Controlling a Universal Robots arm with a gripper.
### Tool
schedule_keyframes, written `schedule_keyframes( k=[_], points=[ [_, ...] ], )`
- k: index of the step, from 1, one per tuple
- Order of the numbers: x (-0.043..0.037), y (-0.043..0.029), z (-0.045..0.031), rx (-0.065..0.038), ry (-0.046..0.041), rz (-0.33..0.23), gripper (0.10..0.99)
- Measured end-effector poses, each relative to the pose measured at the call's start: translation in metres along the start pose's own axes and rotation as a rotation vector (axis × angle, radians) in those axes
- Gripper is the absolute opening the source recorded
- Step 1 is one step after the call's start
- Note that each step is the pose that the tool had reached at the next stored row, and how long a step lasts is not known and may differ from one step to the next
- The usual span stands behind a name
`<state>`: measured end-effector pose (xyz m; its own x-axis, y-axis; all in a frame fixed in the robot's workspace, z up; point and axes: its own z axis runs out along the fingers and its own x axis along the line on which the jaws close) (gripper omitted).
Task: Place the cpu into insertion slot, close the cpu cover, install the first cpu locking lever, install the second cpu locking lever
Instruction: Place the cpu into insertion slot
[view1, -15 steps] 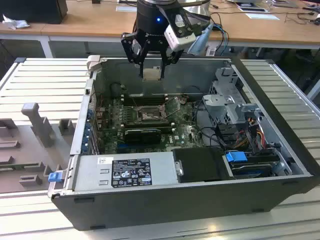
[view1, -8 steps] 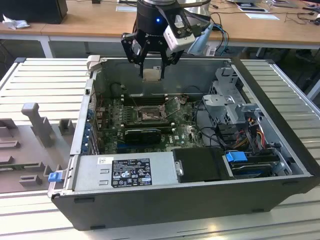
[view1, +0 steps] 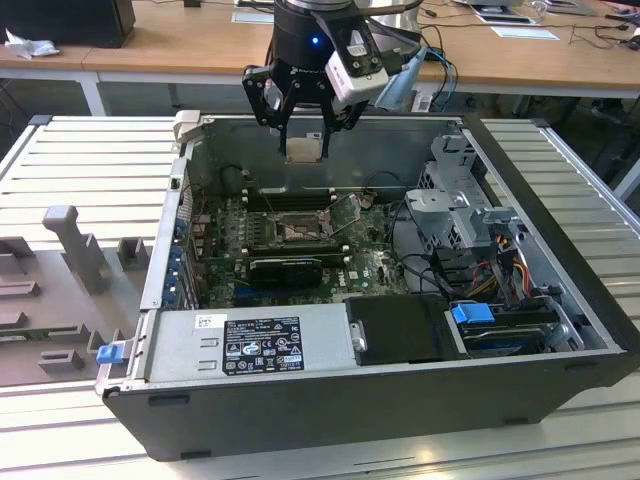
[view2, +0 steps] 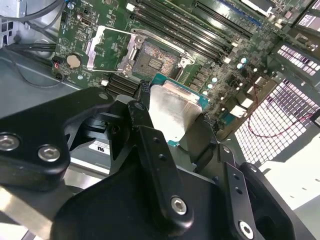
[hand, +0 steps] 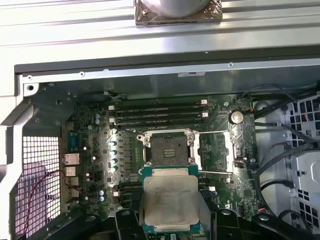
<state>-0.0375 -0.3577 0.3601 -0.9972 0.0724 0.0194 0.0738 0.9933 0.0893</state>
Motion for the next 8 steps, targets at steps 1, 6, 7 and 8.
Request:
schedule_keyframes(
  k=[1, 6, 7, 8],
  points=[
    [0.0, 0.0, 0.0, 0.0, -0.0003, 0.003, 0.529],
    [0.0, 0.0, 0.0002, 0.0, -0.0017, 0.019, 0.529],
    [0.0, -0.0001, 0.0003, 0.0, -0.0021, 0.024, 0.529],
    [0.0, -0.0001, 0.0004, -0.001, -0.0024, 0.027, 0.529]
  ],
)
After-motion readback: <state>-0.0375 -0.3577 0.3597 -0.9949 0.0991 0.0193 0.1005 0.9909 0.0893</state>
